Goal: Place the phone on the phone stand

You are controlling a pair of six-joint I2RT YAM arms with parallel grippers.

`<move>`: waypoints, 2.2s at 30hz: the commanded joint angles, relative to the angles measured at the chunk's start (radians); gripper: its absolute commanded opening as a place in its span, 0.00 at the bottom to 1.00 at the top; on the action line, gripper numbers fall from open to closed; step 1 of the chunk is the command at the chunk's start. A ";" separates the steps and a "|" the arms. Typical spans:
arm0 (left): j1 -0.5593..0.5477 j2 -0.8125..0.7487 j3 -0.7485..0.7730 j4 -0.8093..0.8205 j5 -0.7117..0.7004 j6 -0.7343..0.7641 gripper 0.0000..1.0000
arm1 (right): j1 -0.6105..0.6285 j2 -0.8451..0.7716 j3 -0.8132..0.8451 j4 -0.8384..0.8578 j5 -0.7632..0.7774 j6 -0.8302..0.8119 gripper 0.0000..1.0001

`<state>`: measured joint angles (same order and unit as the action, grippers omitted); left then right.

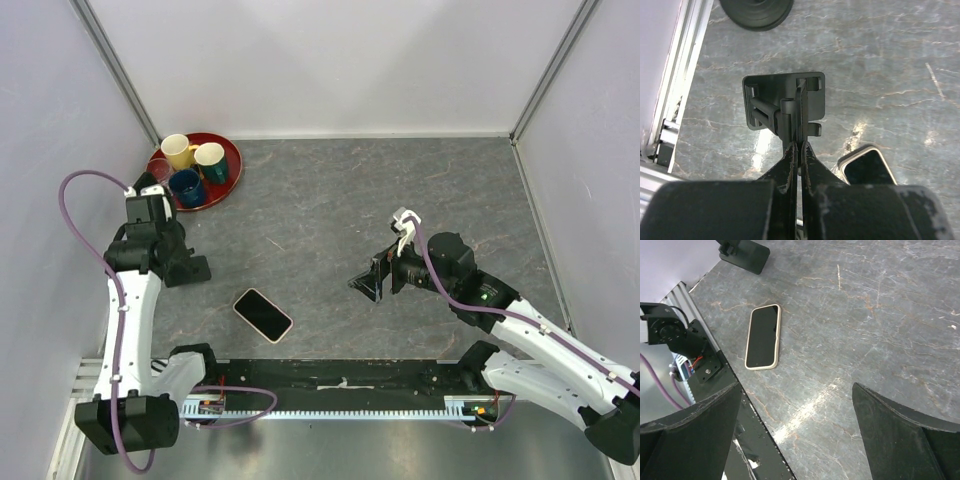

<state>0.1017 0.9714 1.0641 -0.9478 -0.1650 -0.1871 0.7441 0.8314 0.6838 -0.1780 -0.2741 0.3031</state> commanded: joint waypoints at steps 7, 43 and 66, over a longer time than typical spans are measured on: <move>0.108 0.026 -0.006 0.121 -0.024 0.222 0.02 | 0.063 -0.054 -0.015 0.064 -0.068 0.025 0.98; 0.263 0.222 -0.030 0.248 -0.051 0.489 0.39 | 0.207 -0.156 -0.050 0.089 0.001 0.008 0.98; 0.245 -0.066 -0.107 0.155 0.297 -0.120 0.40 | 0.204 -0.043 -0.007 0.071 0.023 -0.004 0.98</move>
<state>0.3553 0.8707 1.0016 -0.7753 -0.0910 -0.1127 0.9470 0.7776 0.6346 -0.1322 -0.2714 0.3172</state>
